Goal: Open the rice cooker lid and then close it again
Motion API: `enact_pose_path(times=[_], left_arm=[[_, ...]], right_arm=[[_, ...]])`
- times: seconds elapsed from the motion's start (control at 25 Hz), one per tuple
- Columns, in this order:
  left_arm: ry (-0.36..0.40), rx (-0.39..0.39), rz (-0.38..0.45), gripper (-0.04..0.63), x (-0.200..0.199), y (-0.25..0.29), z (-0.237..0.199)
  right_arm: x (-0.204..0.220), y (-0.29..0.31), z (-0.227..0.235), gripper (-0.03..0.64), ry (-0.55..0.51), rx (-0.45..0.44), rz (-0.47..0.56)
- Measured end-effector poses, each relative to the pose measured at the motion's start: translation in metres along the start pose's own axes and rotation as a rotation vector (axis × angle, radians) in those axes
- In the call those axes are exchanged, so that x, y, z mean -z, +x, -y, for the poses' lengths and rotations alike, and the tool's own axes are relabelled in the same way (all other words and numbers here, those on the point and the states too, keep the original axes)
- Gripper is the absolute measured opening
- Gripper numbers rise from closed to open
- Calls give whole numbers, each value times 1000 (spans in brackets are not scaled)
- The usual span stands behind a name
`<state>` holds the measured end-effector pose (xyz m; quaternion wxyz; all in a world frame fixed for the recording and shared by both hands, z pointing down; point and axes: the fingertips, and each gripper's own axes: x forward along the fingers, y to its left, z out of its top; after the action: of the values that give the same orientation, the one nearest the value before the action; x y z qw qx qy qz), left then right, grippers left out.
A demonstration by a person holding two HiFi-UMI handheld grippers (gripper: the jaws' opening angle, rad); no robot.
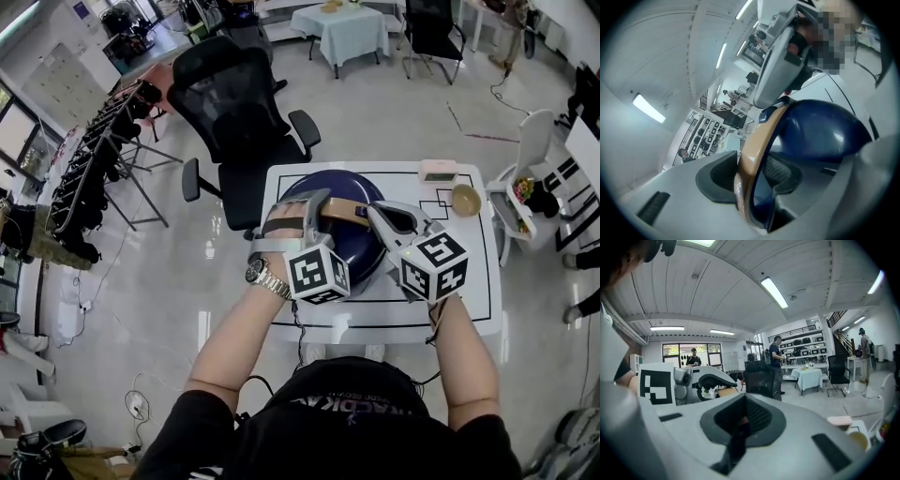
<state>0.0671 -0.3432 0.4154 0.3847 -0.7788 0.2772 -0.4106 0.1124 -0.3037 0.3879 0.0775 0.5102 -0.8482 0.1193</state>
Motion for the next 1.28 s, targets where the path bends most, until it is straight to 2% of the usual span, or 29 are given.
enact_pose_path(times=[0.52,0.92,1.08,1.28], left_arm=[[86,21,-47,169,-6,19,29],[99,-10,-70,175,-7,19,30],[58,-31,-81,188,-8,18,30],[-78,-74,-106,199,-2,4,28]], right_arm=[[37,1,19,2,72,-34,-26],[40,-1,20,2,80,-70,-10],[40,-4,20,2,67,-97,-19],[40,-13,26,2,49,-120,-7]])
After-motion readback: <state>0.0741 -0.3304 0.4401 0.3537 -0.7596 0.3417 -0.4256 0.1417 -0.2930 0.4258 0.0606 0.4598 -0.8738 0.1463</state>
